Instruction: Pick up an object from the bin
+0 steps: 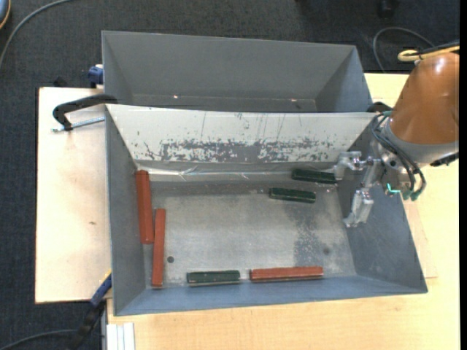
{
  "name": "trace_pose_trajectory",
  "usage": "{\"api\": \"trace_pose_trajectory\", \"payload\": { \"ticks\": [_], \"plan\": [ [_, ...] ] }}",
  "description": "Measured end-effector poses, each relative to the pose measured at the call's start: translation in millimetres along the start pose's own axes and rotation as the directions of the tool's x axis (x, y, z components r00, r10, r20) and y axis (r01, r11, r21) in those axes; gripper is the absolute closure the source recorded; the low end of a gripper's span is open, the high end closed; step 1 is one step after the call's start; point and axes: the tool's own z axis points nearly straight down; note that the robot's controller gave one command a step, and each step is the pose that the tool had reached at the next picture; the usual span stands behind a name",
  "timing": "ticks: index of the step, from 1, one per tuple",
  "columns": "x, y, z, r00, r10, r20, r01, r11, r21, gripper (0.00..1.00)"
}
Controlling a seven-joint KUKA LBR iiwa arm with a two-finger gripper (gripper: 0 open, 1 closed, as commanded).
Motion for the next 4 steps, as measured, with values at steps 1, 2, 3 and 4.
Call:
{"api": "trace_pose_trajectory", "payload": {
  "ticks": [1,2,3,4],
  "plan": [
    [-34.5,49.0,85.2,1.000,-0.018,0.011,0.018,1.000,0.000,0.00],
    [-35.6,46.4,79.9,1.000,-0.017,0.015,0.017,1.000,0.002,1.00],
    [-32.8,46.5,82.5,1.000,-0.017,0.005,0.017,1.000,0.001,0.00],
    [-33.8,46.6,82.2,1.000,-0.017,0.009,0.017,1.000,0.002,1.00]
  ]
}}
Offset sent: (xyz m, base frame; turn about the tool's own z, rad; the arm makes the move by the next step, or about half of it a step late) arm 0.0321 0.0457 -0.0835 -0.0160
